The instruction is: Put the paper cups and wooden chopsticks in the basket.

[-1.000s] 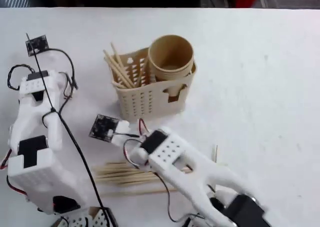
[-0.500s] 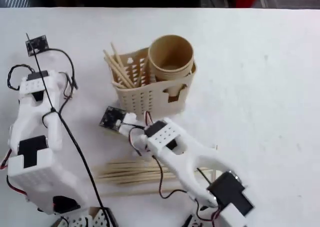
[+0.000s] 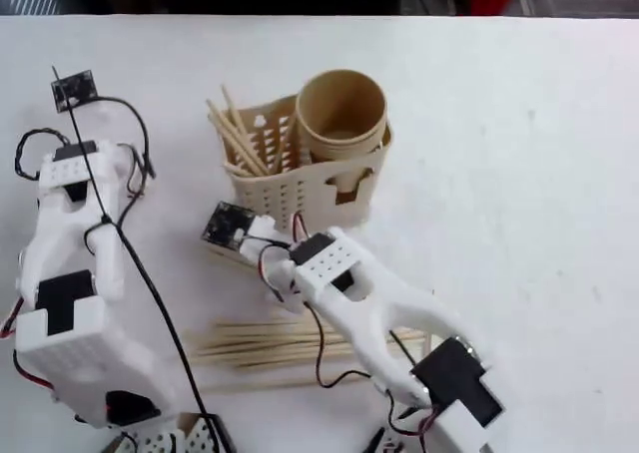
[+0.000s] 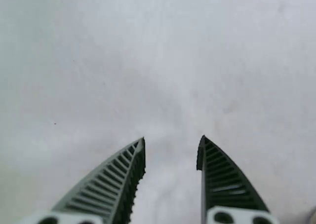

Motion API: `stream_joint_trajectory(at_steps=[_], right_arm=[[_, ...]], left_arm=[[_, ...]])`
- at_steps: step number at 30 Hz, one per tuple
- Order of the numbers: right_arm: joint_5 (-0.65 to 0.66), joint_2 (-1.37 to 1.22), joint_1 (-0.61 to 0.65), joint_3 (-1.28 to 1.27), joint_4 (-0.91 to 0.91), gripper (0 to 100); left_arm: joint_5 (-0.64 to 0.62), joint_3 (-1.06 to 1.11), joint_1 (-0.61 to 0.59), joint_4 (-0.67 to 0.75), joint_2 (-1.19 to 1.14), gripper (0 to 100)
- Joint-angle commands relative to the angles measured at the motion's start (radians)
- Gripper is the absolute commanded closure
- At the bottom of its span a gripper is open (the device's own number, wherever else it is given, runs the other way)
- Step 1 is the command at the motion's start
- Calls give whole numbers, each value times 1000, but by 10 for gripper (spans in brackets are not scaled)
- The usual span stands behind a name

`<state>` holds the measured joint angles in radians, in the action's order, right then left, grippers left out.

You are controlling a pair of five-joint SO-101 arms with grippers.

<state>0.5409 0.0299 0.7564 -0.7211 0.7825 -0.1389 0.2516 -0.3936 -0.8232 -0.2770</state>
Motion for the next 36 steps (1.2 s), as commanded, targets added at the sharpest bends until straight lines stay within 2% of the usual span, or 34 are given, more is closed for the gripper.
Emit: stream_joint_trajectory(at_steps=[1,11,14,17,19,23,29,33,36], right_arm=[[2,120,-5,-14,56,982],[-21,659,-5,-236,77,980],[-60,648,-4,-238,76,973],[-55,561,-2,-238,74,899],[5,496,10,-238,88,849],[121,460,137,-241,229,854],[140,621,300,-239,401,988],[215,659,404,-255,489,981],[224,659,415,-267,486,981]], left_arm=[[11,-8,7,17,7,815],[11,-8,7,17,7,815],[11,-6,7,17,7,815],[11,-3,7,17,7,815],[11,-3,7,17,7,815],[11,-5,7,17,7,815],[11,-11,7,17,7,815],[11,-11,7,17,7,815],[11,-11,7,17,7,815]])
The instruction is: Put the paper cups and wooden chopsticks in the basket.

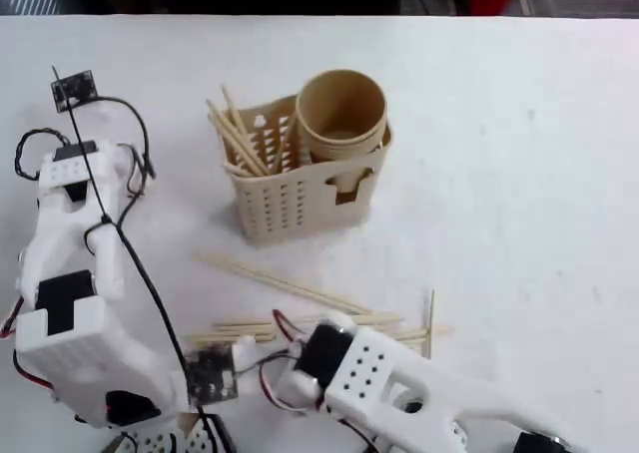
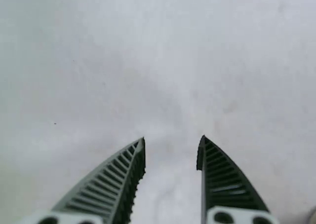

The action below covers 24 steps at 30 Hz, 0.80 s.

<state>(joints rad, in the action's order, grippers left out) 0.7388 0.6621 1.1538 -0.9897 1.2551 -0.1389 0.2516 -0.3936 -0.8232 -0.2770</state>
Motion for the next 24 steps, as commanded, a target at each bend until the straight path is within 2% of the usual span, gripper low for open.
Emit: stream_joint_trajectory(at_steps=[1,3,7,12,20,24], right_arm=[[32,27,18,-2,13,981],[55,27,21,-3,16,981],[183,25,28,-37,15,981],[344,25,120,-124,13,981],[351,25,154,-221,-33,980],[353,25,33,-265,-131,980]], left_arm=[[11,-11,7,17,7,815],[11,-11,7,17,7,815],[11,-9,7,17,7,815],[9,-11,5,17,7,815],[8,-11,4,18,7,815],[8,-9,2,18,7,815]])
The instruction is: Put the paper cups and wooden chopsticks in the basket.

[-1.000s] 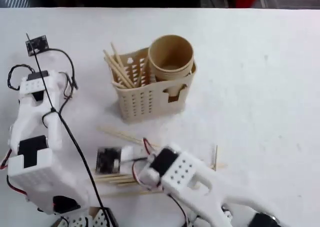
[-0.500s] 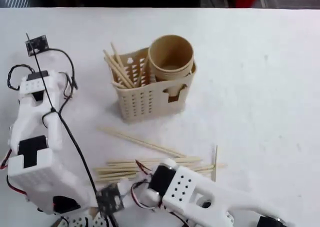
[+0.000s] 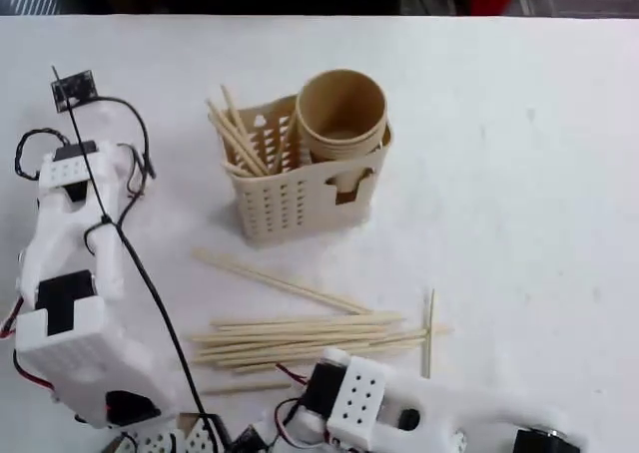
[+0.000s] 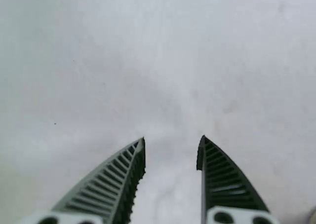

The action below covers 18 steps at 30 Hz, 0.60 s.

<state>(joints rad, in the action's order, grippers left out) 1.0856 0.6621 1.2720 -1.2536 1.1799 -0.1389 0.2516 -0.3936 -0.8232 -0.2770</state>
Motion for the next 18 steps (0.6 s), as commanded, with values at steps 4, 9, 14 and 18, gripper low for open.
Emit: stream_joint_trajectory(at_steps=[4,9,14,18], right_arm=[[11,25,-265,8,-131,980],[5,25,-450,6,-252,980],[-21,25,-562,8,-364,980],[-118,27,-611,12,-487,981]], left_arm=[[8,-5,2,17,7,815],[8,-5,2,17,7,815],[8,-5,2,17,7,815],[8,-6,2,17,7,815]])
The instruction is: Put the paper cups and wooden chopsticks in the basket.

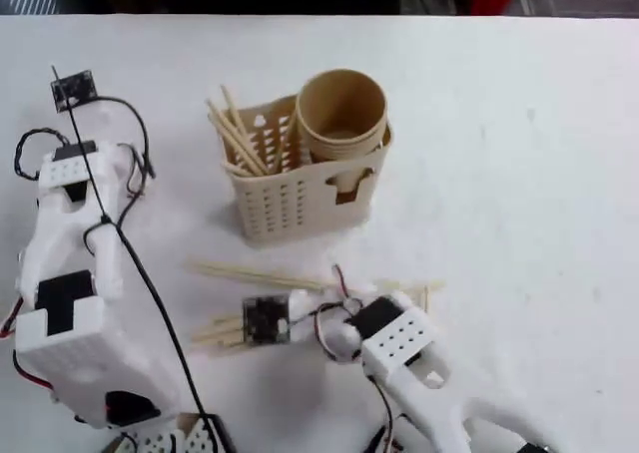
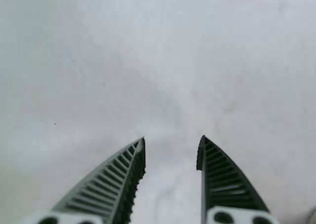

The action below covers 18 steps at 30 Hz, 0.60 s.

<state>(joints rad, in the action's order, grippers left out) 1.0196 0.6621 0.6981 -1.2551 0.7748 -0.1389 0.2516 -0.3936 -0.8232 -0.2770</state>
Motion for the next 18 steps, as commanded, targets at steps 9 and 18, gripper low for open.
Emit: stream_joint_trajectory(at_steps=[9,18], right_arm=[[-258,84,-42,15,-71,981],[-364,214,-50,336,315,977]], left_arm=[[9,-9,2,17,7,815],[9,-12,2,26,7,815]])
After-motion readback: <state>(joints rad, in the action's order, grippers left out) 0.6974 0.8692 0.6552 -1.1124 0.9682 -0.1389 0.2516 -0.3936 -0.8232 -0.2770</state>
